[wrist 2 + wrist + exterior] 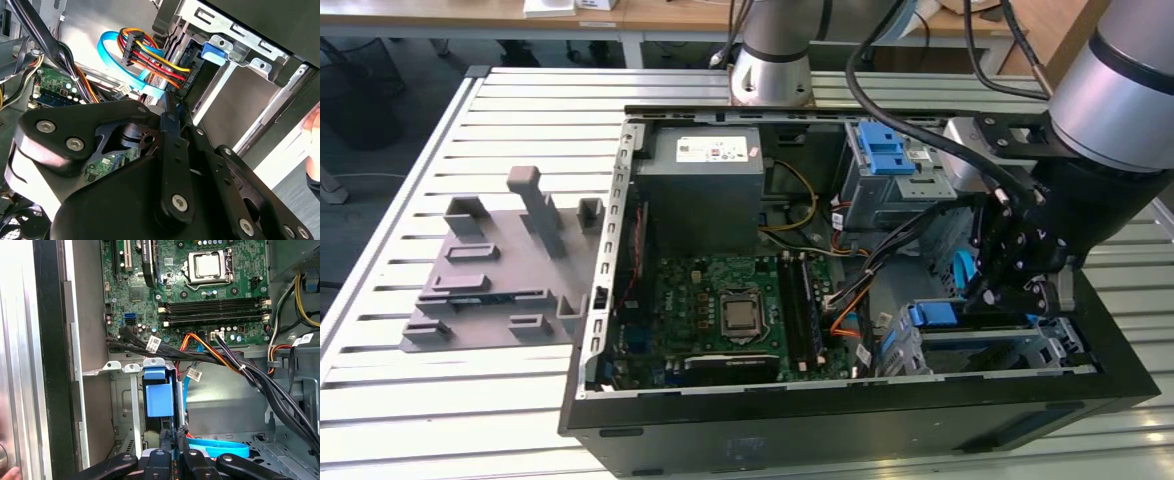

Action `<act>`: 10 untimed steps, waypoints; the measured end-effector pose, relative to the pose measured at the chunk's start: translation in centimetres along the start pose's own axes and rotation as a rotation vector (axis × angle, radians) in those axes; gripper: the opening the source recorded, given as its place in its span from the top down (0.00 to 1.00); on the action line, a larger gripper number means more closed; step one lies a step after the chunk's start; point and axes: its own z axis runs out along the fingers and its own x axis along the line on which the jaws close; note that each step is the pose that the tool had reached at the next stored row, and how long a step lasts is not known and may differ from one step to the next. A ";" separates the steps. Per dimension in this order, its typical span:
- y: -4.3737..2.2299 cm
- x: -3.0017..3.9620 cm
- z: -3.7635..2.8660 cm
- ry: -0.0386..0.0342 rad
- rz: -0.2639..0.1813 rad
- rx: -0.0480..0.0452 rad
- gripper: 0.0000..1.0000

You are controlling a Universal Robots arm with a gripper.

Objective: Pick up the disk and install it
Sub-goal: 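Insert the second disk wire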

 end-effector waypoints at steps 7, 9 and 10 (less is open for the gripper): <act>0.00 0.00 -0.01 -0.0003 0.000 0.0000 0.76; 0.00 0.00 -0.11 -0.0003 0.000 -0.0001 0.76; 0.00 0.00 -0.17 -0.0002 0.000 -0.0001 0.76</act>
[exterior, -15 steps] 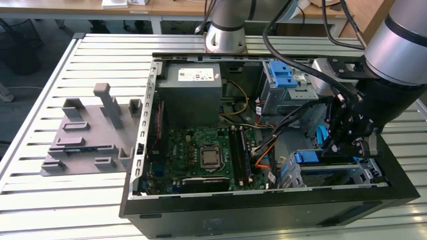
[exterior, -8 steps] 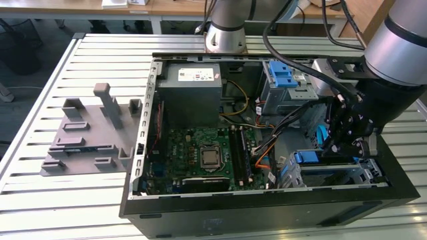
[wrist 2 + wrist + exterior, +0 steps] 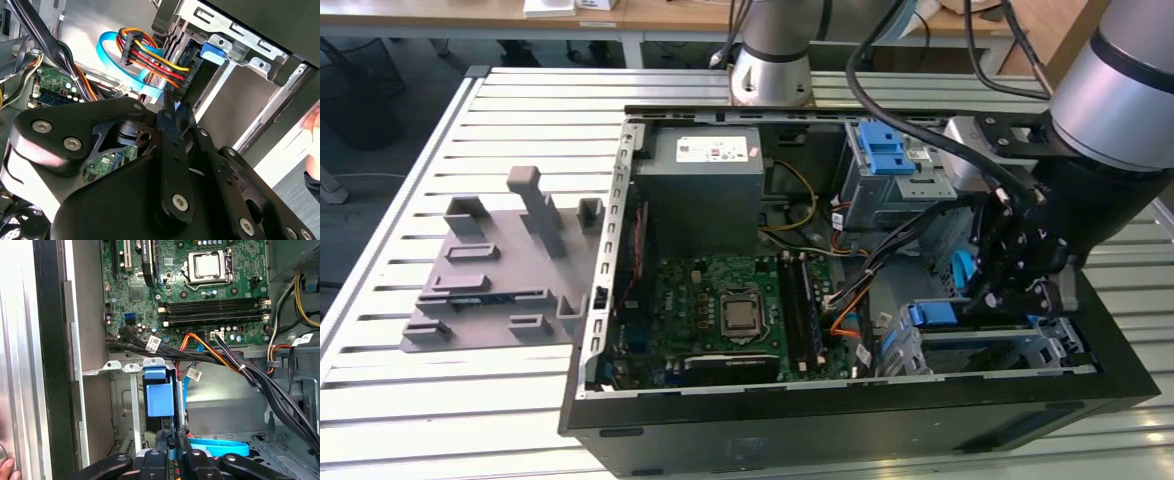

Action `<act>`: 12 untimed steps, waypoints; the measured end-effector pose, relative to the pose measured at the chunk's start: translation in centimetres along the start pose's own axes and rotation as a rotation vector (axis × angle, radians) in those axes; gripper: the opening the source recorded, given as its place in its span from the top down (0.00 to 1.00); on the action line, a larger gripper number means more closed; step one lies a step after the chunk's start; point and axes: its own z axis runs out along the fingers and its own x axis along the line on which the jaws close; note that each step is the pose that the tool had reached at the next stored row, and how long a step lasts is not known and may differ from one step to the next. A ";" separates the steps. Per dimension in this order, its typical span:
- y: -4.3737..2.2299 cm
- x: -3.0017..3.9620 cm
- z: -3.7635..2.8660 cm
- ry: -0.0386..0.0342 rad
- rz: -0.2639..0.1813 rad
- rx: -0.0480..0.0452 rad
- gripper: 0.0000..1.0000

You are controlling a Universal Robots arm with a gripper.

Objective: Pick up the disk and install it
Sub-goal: 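Insert the second disk wire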

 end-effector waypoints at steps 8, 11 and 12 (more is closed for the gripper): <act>-0.01 0.03 -0.85 0.0000 0.000 -0.0006 0.76; -0.02 0.03 -1.17 0.0001 0.000 -0.0009 0.76; -0.02 0.03 -1.26 0.0001 0.000 -0.0011 0.76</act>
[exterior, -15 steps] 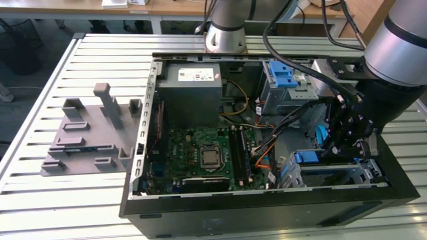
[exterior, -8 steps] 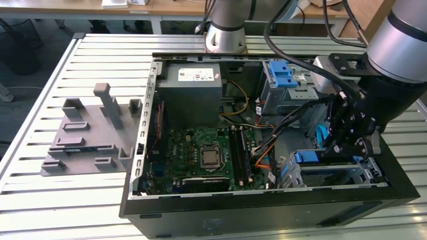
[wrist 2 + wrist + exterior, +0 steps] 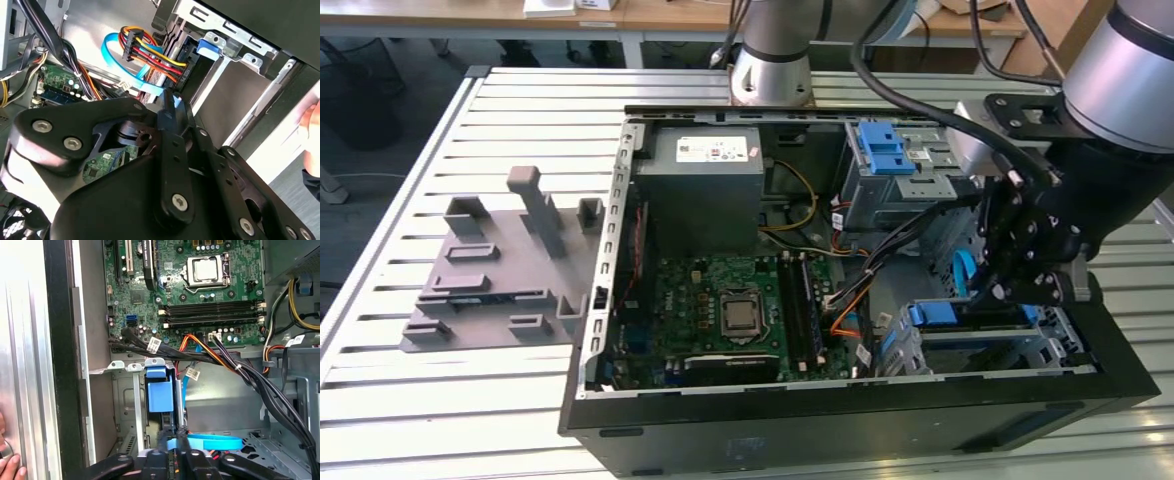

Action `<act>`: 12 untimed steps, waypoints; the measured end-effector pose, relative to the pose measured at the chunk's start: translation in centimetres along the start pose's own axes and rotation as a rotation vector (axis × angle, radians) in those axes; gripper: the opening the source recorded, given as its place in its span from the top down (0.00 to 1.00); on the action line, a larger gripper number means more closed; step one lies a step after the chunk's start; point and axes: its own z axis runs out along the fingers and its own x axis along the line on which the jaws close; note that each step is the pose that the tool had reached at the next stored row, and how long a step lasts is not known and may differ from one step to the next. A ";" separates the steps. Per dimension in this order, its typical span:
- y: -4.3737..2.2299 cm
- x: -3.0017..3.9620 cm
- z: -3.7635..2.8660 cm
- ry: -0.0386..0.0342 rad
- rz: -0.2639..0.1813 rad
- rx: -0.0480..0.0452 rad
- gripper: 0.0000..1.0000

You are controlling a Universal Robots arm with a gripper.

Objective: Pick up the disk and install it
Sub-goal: 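Insert the second disk wire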

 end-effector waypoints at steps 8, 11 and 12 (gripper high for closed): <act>-0.22 -0.03 0.33 0.0001 0.000 -0.0003 0.89; -0.30 -0.04 0.59 -0.0001 0.000 -0.0003 0.89; -0.30 -0.05 0.66 0.0000 0.000 -0.0003 0.89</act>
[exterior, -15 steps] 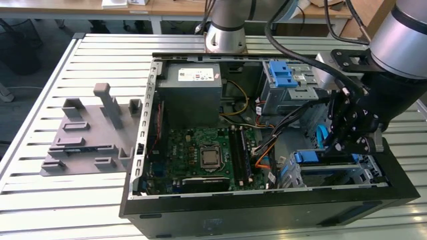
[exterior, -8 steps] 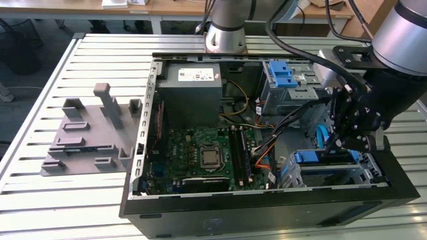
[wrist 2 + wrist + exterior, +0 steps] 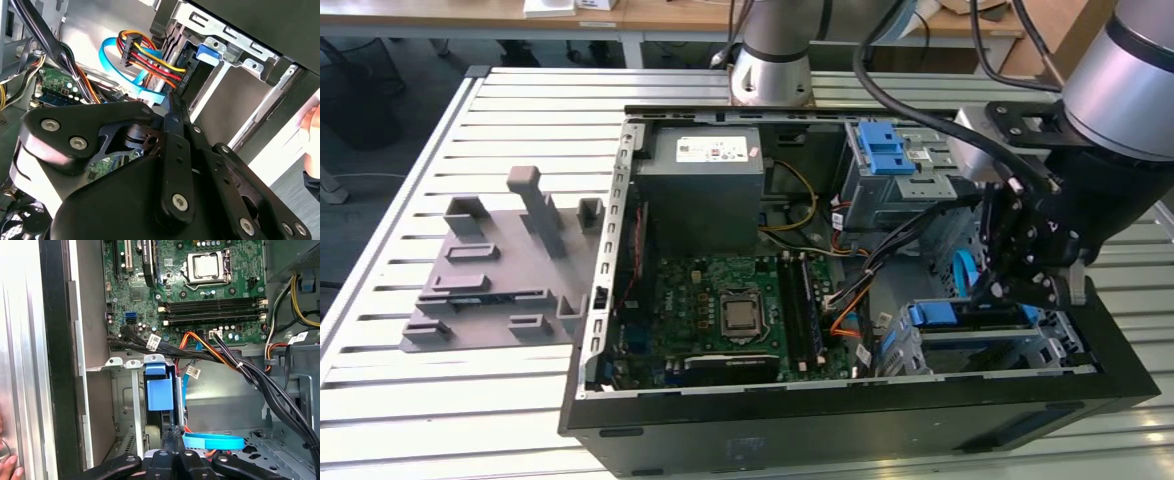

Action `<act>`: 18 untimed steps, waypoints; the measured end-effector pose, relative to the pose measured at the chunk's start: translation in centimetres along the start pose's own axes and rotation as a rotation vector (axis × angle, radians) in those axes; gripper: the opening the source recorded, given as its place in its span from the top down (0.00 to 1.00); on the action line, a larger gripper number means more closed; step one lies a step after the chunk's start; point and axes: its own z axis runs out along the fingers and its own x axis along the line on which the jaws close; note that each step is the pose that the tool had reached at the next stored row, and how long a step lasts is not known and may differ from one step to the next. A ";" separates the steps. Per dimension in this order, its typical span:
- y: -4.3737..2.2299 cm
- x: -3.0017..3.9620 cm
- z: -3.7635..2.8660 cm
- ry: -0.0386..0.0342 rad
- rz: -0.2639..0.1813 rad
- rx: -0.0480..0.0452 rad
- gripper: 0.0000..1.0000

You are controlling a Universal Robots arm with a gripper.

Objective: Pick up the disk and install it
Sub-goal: 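Insert the second disk wire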

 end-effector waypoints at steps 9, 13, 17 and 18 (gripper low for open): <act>-0.07 0.00 0.31 -0.0123 0.000 -0.0012 0.89; -0.08 0.00 0.16 -0.0125 0.000 -0.0012 0.89; -0.08 0.00 0.04 -0.0125 0.000 -0.0012 0.89; -0.08 0.01 0.01 -0.0124 0.000 -0.0012 0.89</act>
